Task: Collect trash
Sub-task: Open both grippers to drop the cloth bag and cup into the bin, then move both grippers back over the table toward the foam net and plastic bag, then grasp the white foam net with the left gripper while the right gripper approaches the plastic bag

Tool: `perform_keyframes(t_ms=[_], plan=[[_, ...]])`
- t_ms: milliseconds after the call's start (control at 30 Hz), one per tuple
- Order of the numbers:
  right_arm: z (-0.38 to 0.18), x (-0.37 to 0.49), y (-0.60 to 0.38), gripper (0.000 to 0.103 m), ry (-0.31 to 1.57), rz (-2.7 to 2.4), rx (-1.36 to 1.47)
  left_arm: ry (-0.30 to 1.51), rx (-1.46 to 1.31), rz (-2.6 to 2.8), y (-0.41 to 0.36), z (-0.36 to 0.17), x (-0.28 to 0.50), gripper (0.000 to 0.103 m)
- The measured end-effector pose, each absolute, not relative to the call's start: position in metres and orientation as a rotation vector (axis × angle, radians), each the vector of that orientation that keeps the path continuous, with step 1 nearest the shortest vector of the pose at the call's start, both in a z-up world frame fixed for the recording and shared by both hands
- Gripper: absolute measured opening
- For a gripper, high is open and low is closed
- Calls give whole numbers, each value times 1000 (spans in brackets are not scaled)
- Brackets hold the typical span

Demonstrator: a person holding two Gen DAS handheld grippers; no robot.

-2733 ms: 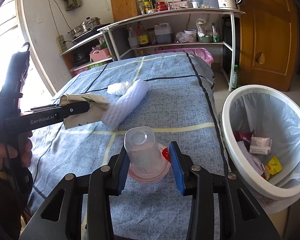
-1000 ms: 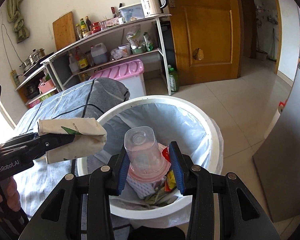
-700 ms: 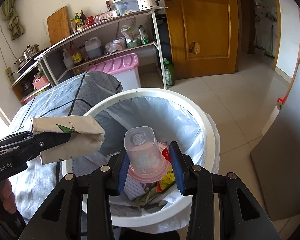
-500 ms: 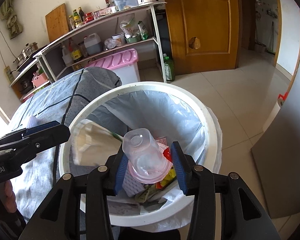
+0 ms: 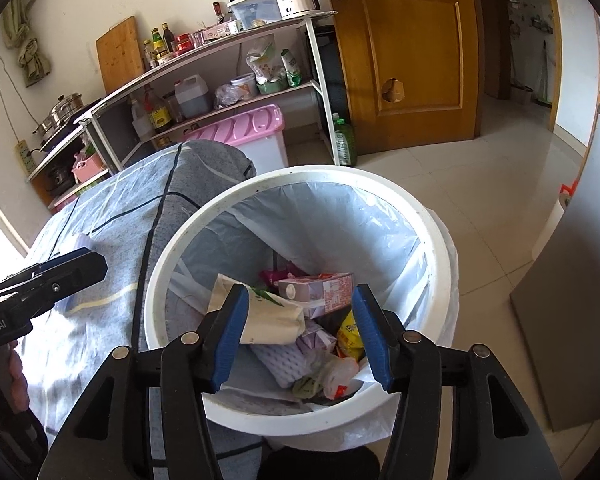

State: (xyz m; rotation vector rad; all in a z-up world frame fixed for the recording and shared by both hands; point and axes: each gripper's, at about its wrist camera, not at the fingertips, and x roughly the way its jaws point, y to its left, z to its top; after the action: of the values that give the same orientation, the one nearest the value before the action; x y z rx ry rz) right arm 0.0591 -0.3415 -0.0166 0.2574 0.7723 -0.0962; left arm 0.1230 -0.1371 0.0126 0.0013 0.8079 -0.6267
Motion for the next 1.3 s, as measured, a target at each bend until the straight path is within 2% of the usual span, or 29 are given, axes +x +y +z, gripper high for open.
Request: perform_keyframes(t_ms=[700,1300], plan=[[-8,82,-242,55,749,54,193,805,-88,-318,5,-9,135,66],[-8,120,-208,55,780,97,144,899,-38,-363,-15,-36,178,66]])
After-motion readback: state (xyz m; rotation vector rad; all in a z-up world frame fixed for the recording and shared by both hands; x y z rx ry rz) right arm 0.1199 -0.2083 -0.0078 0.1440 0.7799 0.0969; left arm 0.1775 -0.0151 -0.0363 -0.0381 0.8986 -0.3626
